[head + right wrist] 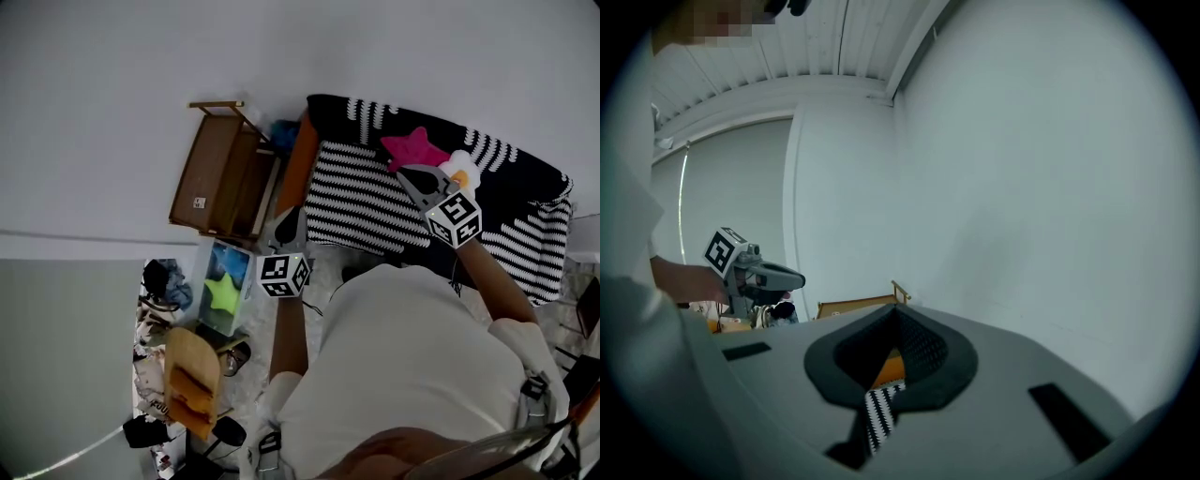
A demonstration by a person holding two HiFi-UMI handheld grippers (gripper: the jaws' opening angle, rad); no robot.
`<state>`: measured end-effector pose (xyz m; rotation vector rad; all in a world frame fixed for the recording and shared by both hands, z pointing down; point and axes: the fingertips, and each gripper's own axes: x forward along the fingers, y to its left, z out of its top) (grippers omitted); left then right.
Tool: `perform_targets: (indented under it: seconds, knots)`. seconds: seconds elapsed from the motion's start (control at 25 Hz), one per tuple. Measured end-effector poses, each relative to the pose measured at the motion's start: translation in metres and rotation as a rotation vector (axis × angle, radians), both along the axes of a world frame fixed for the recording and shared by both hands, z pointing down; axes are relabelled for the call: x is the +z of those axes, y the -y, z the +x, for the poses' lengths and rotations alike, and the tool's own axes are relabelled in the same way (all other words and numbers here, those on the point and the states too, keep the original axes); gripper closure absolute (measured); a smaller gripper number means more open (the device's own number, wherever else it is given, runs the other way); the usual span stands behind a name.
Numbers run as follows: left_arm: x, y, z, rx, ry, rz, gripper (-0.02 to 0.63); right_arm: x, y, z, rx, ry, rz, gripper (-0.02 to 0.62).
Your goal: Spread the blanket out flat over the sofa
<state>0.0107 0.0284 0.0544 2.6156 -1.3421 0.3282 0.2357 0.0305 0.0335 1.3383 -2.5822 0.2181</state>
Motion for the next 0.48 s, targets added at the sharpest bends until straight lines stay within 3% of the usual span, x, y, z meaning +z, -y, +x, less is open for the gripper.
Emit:
perform_targets:
  seconds: [0.48]
  knots:
    - [0.0025,-0.0041,-0.0035,-0.010,-0.005,0.000,0.577,0.0021,-0.0035,-0.0027,-0.008,0.003,0.001,0.592]
